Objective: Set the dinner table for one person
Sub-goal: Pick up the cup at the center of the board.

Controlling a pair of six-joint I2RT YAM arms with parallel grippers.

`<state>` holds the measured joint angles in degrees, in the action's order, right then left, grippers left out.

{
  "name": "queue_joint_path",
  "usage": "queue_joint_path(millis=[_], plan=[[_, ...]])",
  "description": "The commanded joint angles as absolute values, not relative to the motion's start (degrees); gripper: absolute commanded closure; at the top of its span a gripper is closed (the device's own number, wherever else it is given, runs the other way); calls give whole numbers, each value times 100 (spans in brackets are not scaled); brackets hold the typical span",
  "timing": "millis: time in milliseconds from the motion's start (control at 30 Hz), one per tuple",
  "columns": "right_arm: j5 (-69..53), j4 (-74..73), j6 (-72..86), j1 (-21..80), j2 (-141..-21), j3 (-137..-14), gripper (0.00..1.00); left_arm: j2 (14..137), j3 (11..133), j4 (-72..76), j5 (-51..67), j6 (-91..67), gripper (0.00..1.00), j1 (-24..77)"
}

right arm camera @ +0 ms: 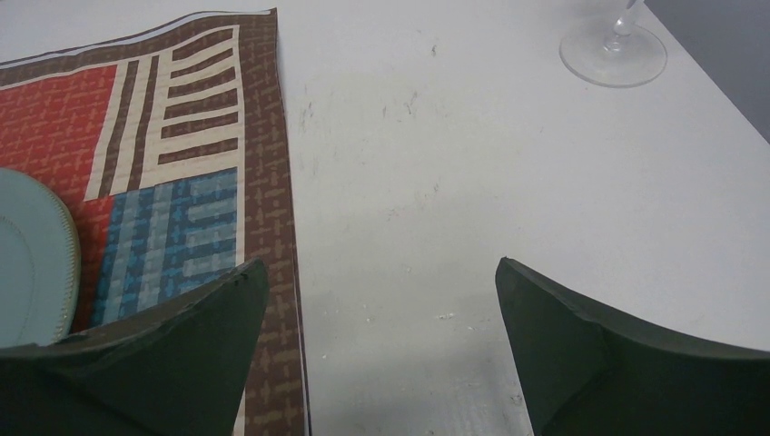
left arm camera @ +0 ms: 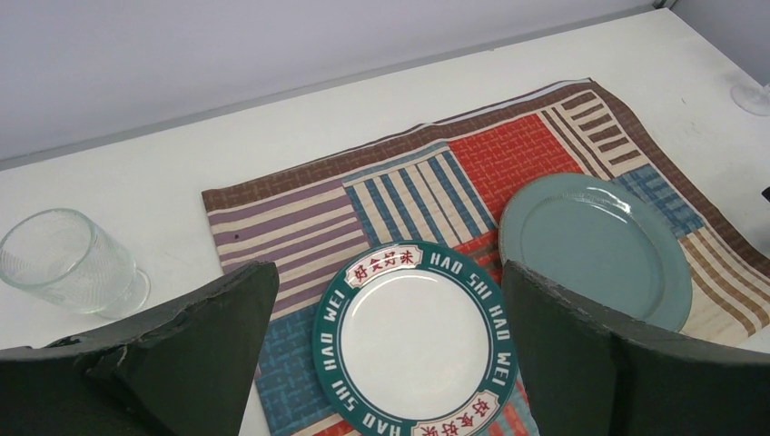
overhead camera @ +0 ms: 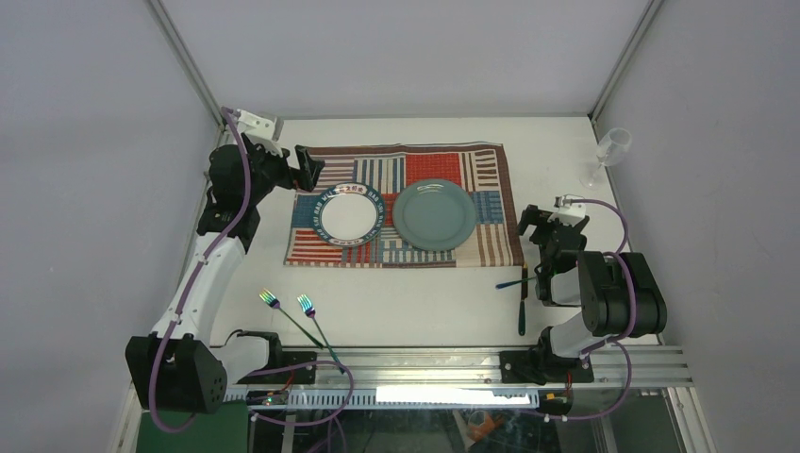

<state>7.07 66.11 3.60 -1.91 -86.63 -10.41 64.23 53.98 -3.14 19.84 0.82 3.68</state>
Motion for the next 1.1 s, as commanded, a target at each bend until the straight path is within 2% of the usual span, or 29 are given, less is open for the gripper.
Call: queue_joint_path(millis=[0,167,433,667,833,1067], plan=[[817,6926,422,-229,-8632,-1197,0,6319,5446,0,2091,149,1,363],[810,6925,422,-229,-8632,-1195,0,6177,5532,28,2215,295,1,361],[814,6926,422,-229,-8636,-1195,0,6517,6197,-747,1637,613,1,344],[810,6926,422,-229,-8631,-1195,0,7061,6620,-1239,1242,813,1,286],[797,6917,417,-226,-8633,-1200,0,7375,6371,-1102,1195,1035,1,265],[107,6790,302,-345,-8627,-1262,0,8250,6714,-1404,1105,801,1,256]])
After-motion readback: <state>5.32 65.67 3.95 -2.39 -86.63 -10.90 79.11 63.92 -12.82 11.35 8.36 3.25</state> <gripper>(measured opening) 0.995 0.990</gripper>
